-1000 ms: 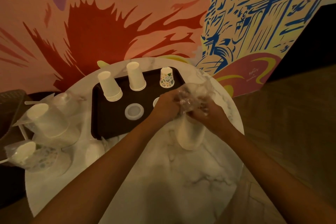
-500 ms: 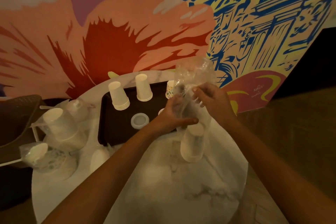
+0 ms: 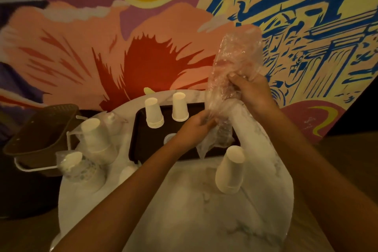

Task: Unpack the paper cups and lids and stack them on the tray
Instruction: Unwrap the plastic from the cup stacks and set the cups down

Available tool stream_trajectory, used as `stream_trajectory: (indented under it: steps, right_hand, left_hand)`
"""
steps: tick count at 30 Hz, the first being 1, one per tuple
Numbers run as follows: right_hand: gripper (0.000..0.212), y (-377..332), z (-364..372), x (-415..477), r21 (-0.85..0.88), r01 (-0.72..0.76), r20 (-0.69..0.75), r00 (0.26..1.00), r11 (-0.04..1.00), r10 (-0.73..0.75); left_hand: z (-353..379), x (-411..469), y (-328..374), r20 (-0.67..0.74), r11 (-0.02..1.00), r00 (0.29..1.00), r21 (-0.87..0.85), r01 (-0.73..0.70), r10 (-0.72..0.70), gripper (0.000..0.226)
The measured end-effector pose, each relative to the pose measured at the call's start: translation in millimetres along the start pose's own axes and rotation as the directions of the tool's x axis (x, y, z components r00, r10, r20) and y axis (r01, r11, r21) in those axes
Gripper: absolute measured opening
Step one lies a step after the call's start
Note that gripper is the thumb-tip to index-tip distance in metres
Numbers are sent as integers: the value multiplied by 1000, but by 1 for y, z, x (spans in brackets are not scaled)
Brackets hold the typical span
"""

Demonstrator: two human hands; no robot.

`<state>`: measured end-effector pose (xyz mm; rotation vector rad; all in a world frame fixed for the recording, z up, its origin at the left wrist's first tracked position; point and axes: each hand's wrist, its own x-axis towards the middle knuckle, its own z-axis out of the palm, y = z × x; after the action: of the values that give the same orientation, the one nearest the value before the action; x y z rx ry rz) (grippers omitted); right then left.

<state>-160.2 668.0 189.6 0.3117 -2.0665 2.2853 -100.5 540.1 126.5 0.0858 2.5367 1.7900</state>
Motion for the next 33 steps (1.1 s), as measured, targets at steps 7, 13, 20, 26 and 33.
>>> stream_trajectory:
  steps: [7, 13, 20, 26, 33]
  right_hand:
    - [14, 35, 91, 1, -65, -130, 277, 950, 989, 143]
    - [27, 57, 192, -13, -240, -157, 610, 743, 958, 274]
    - [23, 71, 312, -21, -307, -90, 694, 660, 948, 287]
    - [14, 84, 419, -20, -375, -51, 689, 652, 925, 316]
    - [8, 123, 527, -10, -522, 130, 671, 672, 843, 312]
  left_hand:
    - [-70, -61, -39, -199, 991, 972, -69, 115, -127, 16]
    - [-162, -119, -83, -503, 956, 813, -139, 258, -292, 17]
    - [-276, -173, -126, -658, 885, 593, -380, 270, -464, 29]
    - [-383, -200, -175, -675, 814, 465, -537, 222, -573, 28]
    - [-478, -211, -259, -706, 815, 424, -404, 417, -567, 31]
